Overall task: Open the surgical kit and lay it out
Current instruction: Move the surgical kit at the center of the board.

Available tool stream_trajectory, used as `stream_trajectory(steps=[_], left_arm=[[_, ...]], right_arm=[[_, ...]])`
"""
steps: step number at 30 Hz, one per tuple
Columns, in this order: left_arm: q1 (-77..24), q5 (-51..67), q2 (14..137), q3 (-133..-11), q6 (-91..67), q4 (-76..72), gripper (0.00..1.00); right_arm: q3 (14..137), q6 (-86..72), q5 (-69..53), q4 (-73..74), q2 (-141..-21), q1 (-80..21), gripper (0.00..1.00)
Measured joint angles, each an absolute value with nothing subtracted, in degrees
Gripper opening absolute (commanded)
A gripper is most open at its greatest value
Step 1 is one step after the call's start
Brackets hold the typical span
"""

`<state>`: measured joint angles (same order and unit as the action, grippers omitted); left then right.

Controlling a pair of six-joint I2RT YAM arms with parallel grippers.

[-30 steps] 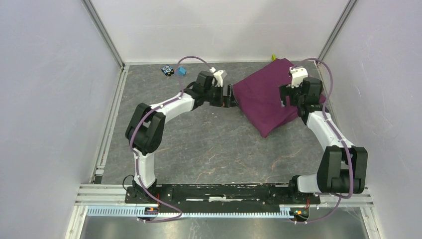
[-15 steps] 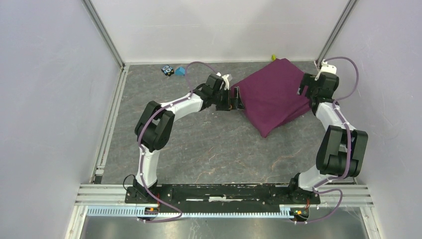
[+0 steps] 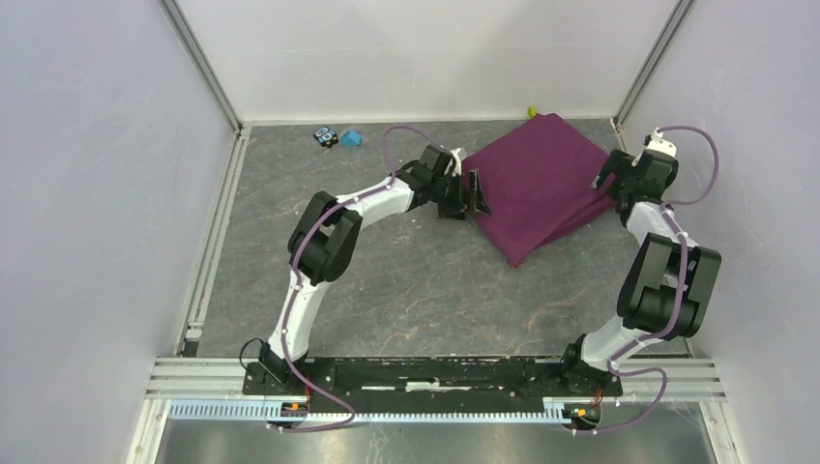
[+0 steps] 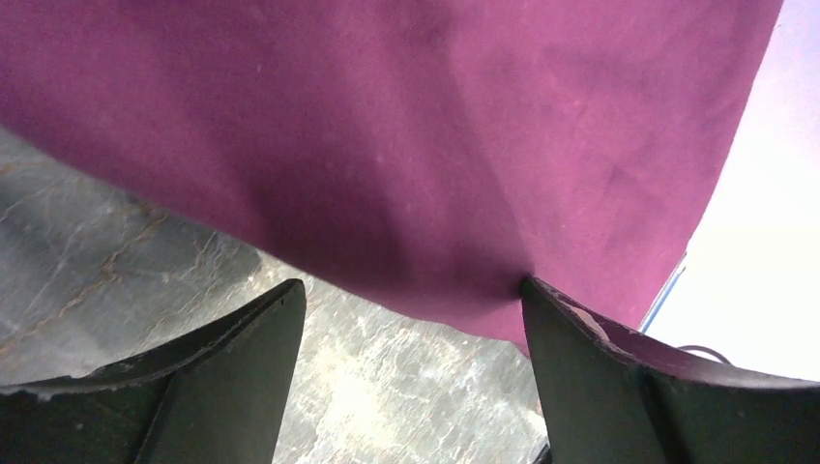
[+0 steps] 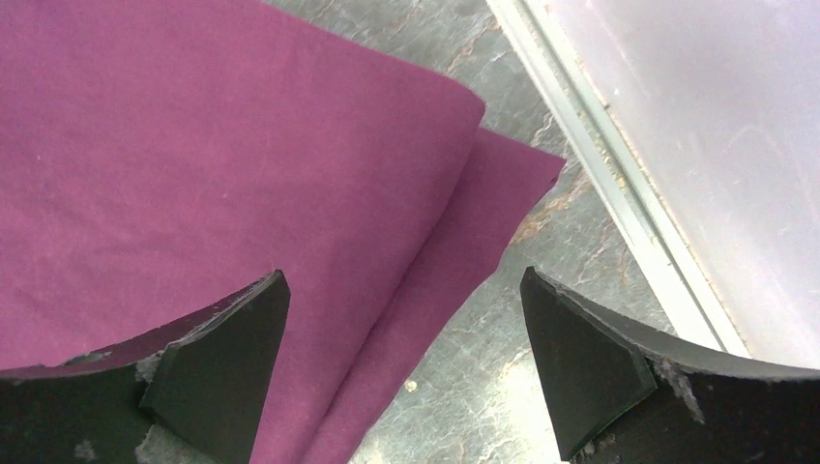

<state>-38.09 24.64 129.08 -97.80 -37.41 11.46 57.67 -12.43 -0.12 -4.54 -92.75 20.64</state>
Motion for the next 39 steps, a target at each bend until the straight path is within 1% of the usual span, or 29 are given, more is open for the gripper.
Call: stream_trajectory(steps=[5,10,18,24,30,32,39], left_arm=[[-38.2,25.7,131.9,-102.4,-38.9,12.6,0.85],[-38.7,26.0,134.2,-105.6,-40.9,13.6,0.78],[-39.1,26.8,135.4,-106.8,-43.3,13.4,0.59],[-39.0,27.7,135.4,-106.9,-44.9,13.8,0.42],[-38.7,27.7,135.0,-105.9,-44.8,13.1,0.33],[-38.3,27.6,134.7,-105.2,-44.8,12.6,0.25],[-36.5,27.0,132.3,-102.0,-42.2,12.3,0.19]], right_arm=[[56.0,-12.6,-2.6,-4.7,-92.7,20.9,0.98],[54.4,-12.6,-4.3,-4.7,-92.7,21.2,0.98],[53.0,-12.4,-6.2,-4.7,-92.0,22.3,0.98],[52.6,-12.2,-7.7,-4.7,-91.4,23.3,0.98],[52.6,-11.8,-8.6,-4.7,-89.7,23.9,0.98],[52.6,-11.6,-8.9,-4.7,-89.0,24.0,0.98],[51.4,-10.4,-9.1,-4.7,-87.1,24.1,0.98]])
